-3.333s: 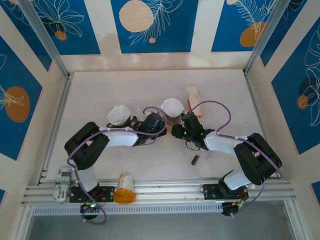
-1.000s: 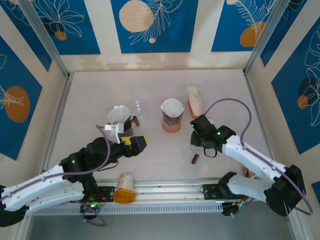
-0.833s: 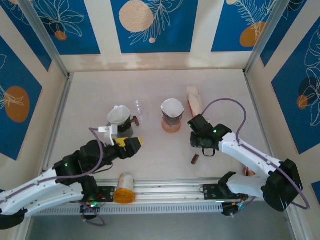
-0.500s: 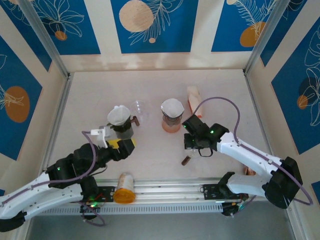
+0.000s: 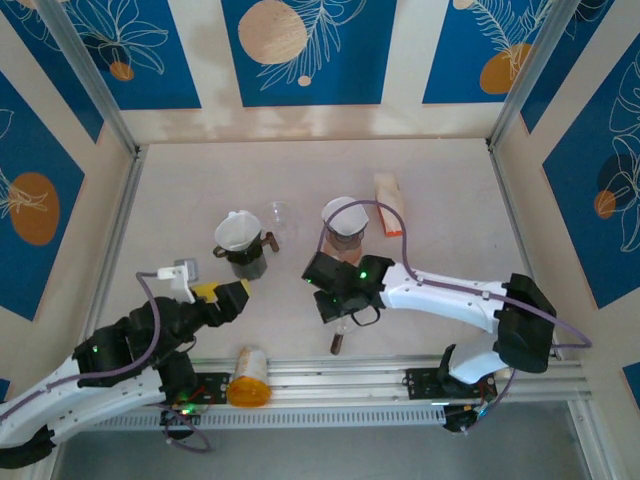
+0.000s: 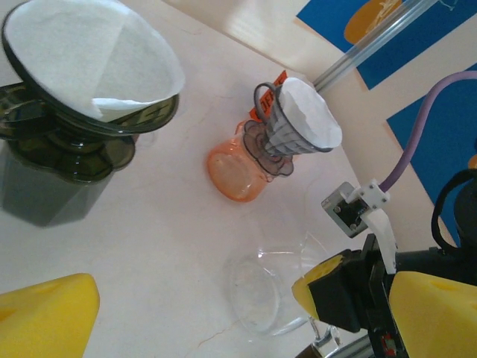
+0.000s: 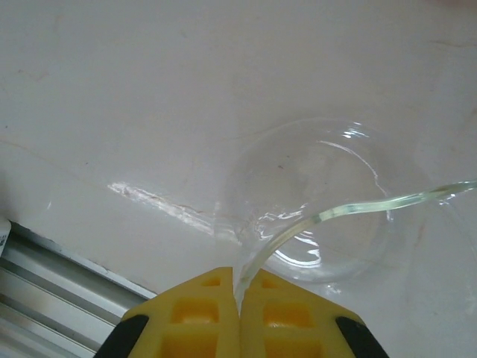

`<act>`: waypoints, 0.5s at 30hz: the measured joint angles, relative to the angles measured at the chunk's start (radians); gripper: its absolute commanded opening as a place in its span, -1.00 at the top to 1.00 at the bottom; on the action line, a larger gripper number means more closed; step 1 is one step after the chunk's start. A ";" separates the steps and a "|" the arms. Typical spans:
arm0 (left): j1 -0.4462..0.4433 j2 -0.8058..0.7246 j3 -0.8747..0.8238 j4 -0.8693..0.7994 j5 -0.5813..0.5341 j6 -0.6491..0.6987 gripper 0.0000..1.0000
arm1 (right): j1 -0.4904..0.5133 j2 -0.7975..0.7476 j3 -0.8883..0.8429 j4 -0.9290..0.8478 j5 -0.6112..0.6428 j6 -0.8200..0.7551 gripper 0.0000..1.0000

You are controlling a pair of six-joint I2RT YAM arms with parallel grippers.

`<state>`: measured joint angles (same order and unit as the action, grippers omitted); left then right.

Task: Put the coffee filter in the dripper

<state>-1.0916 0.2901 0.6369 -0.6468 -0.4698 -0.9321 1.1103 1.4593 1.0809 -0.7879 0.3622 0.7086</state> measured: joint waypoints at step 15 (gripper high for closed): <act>0.000 -0.012 0.000 -0.066 -0.015 0.000 -1.00 | 0.023 0.113 0.117 0.023 -0.007 0.007 0.22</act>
<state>-1.0916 0.2783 0.6369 -0.7124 -0.4850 -0.9321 1.1332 1.5723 1.1980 -0.7647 0.3550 0.7158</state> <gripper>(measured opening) 0.998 0.383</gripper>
